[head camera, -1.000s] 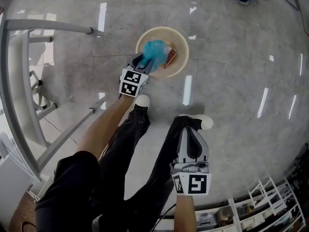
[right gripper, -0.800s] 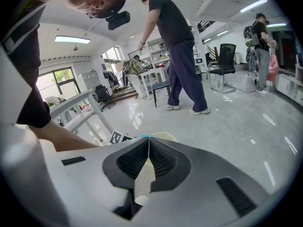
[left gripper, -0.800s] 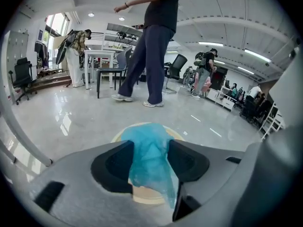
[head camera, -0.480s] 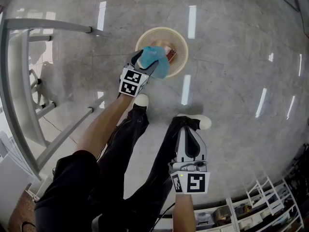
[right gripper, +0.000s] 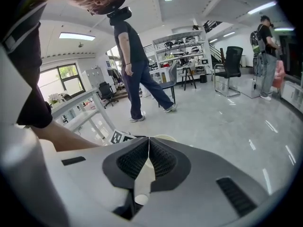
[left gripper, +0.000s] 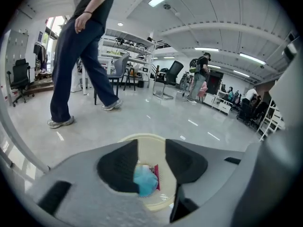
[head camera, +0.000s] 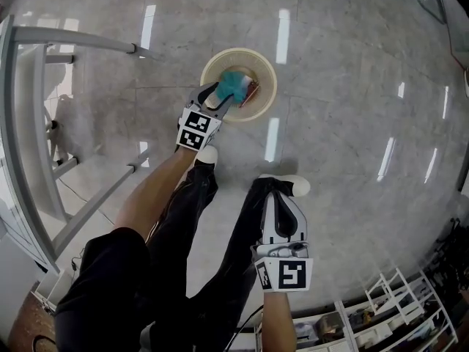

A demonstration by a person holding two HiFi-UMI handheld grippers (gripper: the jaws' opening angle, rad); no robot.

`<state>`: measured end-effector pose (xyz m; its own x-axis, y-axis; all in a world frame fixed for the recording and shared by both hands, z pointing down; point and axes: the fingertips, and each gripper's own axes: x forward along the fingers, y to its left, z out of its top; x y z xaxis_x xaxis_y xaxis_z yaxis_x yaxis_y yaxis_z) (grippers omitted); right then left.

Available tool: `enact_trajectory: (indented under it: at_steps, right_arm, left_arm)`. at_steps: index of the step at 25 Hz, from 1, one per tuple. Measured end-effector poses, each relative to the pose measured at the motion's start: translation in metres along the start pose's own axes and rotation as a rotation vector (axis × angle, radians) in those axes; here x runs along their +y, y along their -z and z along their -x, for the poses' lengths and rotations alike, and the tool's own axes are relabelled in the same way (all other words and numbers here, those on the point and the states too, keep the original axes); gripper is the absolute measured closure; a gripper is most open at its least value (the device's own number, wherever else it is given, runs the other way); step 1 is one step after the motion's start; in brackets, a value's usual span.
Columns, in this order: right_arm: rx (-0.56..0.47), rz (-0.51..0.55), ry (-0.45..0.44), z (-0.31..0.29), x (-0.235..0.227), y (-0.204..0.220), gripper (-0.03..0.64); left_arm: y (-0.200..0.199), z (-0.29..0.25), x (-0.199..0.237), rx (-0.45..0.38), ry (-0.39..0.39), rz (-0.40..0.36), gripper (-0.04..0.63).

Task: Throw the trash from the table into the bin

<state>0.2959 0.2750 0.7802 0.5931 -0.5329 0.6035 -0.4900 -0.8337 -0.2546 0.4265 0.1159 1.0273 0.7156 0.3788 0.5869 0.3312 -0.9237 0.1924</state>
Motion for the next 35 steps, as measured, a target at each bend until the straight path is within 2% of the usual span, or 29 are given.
enact_trajectory:
  at_steps: [2, 10, 20, 28, 32, 35]
  right_arm:
    - [-0.009, 0.009, 0.001, 0.004, 0.002, -0.011, 0.606]
    - [-0.024, 0.036, 0.004, 0.022, 0.015, -0.055, 0.606]
    - [-0.08, 0.059, 0.038, 0.061, 0.031, -0.137, 0.606]
    - [-0.137, 0.052, 0.021, 0.103, 0.068, -0.202, 0.606]
    - [-0.136, 0.065, -0.014, 0.118, 0.108, -0.227, 0.606]
    - [-0.152, 0.088, -0.075, 0.118, 0.143, -0.255, 0.606]
  left_arm:
    - [-0.013, 0.005, -0.001, -0.024, 0.006, -0.003, 0.591]
    - [-0.064, 0.017, -0.006, -0.066, 0.015, 0.009, 0.591]
    - [-0.173, 0.076, -0.026, -0.166, 0.039, -0.04, 0.591]
    - [-0.283, 0.172, -0.03, -0.291, -0.002, -0.062, 0.591]
    - [-0.311, 0.232, -0.019, -0.312, -0.046, -0.016, 0.591]
    - [-0.327, 0.282, -0.002, -0.317, -0.089, -0.057, 0.591]
